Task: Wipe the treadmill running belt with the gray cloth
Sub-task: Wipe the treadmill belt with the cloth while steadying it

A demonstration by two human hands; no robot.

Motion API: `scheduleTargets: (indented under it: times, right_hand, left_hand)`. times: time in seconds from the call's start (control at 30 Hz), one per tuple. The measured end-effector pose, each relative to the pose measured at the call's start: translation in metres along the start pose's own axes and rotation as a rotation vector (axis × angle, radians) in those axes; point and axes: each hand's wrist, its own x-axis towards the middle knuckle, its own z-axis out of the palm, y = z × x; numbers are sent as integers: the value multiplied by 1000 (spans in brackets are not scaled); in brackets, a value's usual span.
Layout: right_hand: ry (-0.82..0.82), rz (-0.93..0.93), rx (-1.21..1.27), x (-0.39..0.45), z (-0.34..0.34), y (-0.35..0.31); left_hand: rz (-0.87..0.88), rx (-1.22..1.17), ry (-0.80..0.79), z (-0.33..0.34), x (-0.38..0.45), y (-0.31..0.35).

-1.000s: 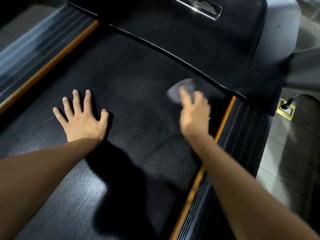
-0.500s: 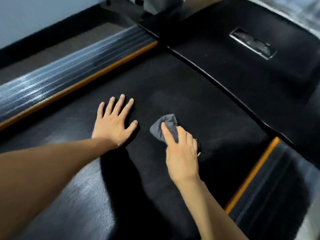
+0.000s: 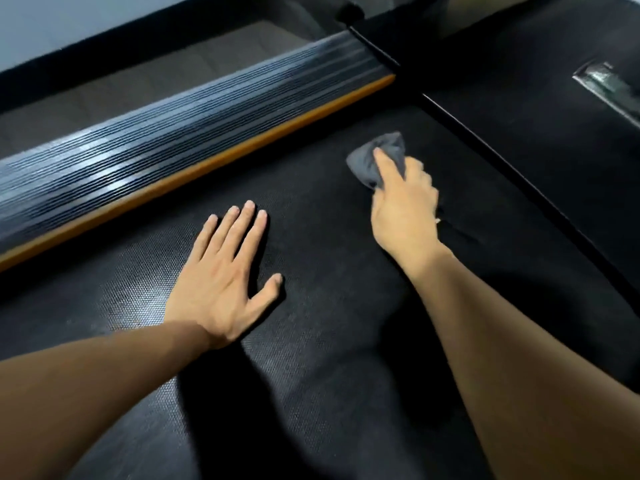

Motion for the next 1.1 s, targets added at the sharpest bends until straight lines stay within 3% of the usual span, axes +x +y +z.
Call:
scheduleTargets:
  times: [0.13, 0.23, 0.3, 0.4, 0.47, 0.6, 0.7, 0.77, 0.83, 0.9, 0.97, 1.1]
  right_hand:
    - [-73, -328, 116, -1, 20, -70]
    - [-176, -564, 127, 12, 19, -57]
    - [-106, -483, 61, 30, 16, -27]
    - [-15, -59, -19, 45, 14, 6]
    - [-18, 19, -61, 35, 11, -10]
    - [-42, -362, -52, -20, 15, -67]
    - [-135, -650, -48, -10, 9, -49]
    - [-114, -537, -68, 1, 2, -17]
    - [-55, -227, -67, 2, -1, 15]
    - [-17, -35, -68, -9, -1, 13]
    - [11, -49, -53, -27, -3, -16]
    - [-49, -354, 20, -91, -3, -65]
  left_hand:
    - [7, -19, -25, -2, 2, 0]
    - [7, -35, -29, -2, 2, -1]
    - [8, -35, -17, -2, 3, -1]
    - [9, -36, -16, -2, 2, -1]
    - [8, -35, -16, -1, 3, 1]
    - [0, -29, -18, -3, 2, 1]
    - [7, -32, -12, -4, 1, 1]
    - [4, -34, 0, -4, 1, 1]
    - [4, -29, 6, -3, 2, 1]
    - [-1, -29, 15, -2, 1, 1]
    - [2, -24, 17, -2, 2, 2]
    - [7, -10, 14, -2, 3, 1]
